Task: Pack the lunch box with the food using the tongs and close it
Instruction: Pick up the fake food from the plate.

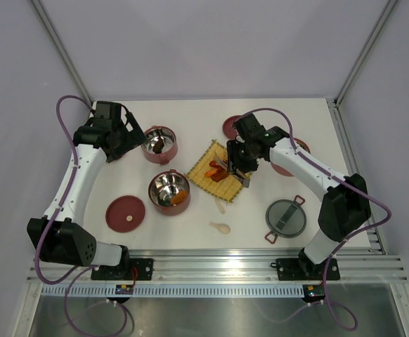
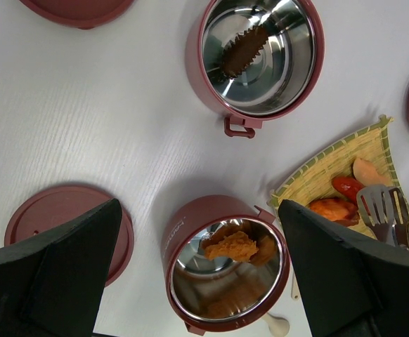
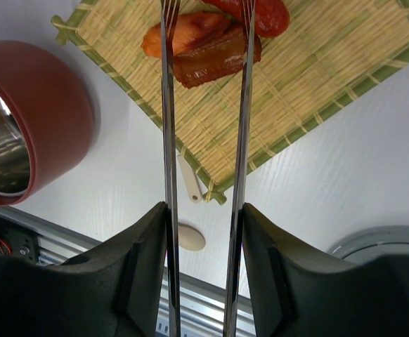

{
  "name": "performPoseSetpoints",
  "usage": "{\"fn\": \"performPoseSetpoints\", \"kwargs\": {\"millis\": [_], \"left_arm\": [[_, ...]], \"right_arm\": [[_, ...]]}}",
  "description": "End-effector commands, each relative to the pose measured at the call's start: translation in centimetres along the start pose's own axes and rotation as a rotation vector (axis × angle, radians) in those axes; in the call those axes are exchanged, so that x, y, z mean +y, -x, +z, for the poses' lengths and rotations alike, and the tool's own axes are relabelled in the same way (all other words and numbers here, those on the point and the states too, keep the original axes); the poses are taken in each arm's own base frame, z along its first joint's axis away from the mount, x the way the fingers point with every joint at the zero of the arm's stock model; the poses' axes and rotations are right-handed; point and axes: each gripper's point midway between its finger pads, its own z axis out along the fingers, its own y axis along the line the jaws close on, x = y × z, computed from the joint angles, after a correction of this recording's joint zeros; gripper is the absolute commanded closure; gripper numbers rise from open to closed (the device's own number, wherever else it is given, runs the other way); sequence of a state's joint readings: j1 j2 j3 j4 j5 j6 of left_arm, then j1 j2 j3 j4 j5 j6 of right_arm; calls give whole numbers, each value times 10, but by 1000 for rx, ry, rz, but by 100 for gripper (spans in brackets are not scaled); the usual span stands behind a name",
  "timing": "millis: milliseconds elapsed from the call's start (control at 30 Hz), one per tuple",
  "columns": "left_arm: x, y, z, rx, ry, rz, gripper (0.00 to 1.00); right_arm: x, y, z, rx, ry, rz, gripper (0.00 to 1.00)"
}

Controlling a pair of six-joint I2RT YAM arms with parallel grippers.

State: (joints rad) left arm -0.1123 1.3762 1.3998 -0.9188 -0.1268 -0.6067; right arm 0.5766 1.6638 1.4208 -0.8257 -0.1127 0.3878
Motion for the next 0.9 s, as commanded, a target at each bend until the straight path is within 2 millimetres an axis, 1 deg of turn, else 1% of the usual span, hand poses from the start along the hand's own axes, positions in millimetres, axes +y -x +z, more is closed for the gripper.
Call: {"fn": "performPoseSetpoints", "kwargs": {"millis": [0,100,133,167,333,433,500,533,600,633,667,733,867], "left_arm": [[-8,9,-1,-30,-38,-12,1],[-10,8,0,-25,-46,-13,1],[-10,8,-1,-24,-48,-16,1],[-10,8,0,-22,-49,-17,1],[-12,8,1,-21,-56,-16,1],[-13,6,4,-8,-61,-20,1],[-14,5,4,-6,-64,-19,1],[-14,5,5,-3,-63,-19,1],[-15,5,5,-6,-64,-18,1],[-14,5,5,-5,-63,-19,1],[-14,6,5,-6,-64,-21,1],[-14,5,5,-5,-63,-21,1],[-13,5,4,-5,-59,-22,1]], "right_arm": [[8,6,-32,-67,15,-43,48],[8,4,-38,-87,11,-17,44],[7,1,-37,-83,9,-8,43],[8,2,-40,-95,12,-6,43],[0,-4,-38,-100,-25,18,42],[-3,-1,-35,-106,-42,7,43],[-7,-1,-31,-93,-60,-29,44],[-12,4,-31,-108,-93,-43,44],[-19,3,-26,-75,-125,-99,45],[-22,8,-28,-86,-150,-113,45],[-24,7,-24,-64,-160,-128,46],[-21,8,-24,-47,-144,-183,46],[-18,6,-16,6,-113,-270,49]]}}
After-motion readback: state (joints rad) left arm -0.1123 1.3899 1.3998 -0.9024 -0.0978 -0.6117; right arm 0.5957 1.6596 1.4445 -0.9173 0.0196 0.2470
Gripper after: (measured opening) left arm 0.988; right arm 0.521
